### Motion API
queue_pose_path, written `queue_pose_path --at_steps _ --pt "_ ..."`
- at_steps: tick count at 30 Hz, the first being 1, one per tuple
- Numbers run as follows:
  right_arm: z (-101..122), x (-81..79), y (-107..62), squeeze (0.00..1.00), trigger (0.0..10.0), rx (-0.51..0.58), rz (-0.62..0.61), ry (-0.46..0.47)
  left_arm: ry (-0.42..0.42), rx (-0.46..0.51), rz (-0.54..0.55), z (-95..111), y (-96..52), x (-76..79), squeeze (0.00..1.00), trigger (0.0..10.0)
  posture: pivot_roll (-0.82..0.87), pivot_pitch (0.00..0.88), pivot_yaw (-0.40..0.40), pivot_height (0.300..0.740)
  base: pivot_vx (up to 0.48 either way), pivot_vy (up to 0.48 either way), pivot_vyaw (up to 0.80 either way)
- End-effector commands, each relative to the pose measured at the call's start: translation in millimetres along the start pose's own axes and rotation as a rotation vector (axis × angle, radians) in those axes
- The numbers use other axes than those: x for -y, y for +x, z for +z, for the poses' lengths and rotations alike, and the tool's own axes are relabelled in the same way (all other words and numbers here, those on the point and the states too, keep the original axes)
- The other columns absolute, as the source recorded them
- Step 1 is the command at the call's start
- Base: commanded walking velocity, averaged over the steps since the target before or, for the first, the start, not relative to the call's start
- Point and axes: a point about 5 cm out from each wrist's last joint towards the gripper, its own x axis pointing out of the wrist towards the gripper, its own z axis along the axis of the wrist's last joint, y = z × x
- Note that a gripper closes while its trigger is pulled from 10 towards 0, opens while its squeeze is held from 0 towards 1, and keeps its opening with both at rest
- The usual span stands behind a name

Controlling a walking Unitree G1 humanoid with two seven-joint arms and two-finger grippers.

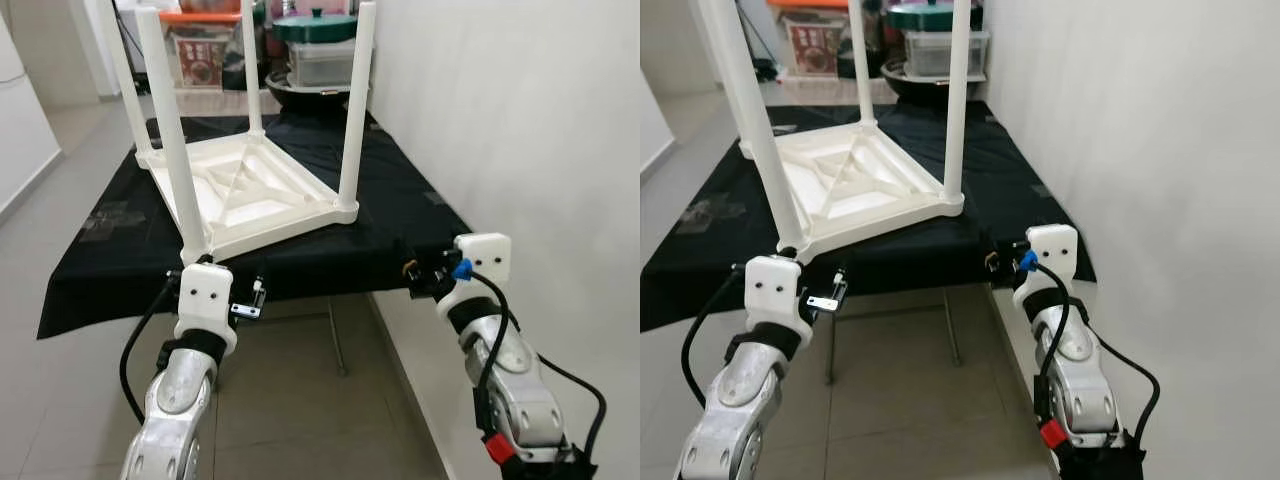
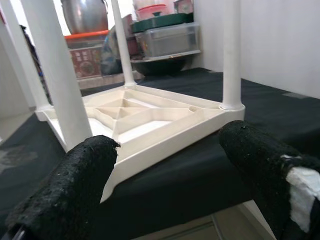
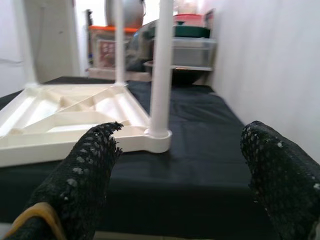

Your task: Building children table

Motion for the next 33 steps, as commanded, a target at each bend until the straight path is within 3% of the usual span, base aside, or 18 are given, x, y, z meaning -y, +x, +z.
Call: queue_pose_path --at_steps 1,26,33 --pt "1.0 -0.4 1.3 0.00 10.0 0.005 0.000 -0.007 -0.009 -0.005 -0.006 -1.6 1.1 0.2 0.00 10.0 0.02 0.000 -0.079 0.740 0.416 0.240 0.00" --pt "-1.2 -2.3 3.9 0.00 10.0 -0.006 -0.003 -0.051 -0.008 -0.018 -0.005 -4.8 0.4 0.1 0.00 10.0 0.02 0.000 -0.081 0.740 0.411 0.038 0.00" --pt "-2.3 -2.2 4.5 0.00 10.0 -0.012 -0.001 -0.054 0.000 -0.035 0.011 -6.6 1.2 -1.6 0.00 10.0 0.03 0.000 -0.084 0.740 0.000 0.000 0.00"
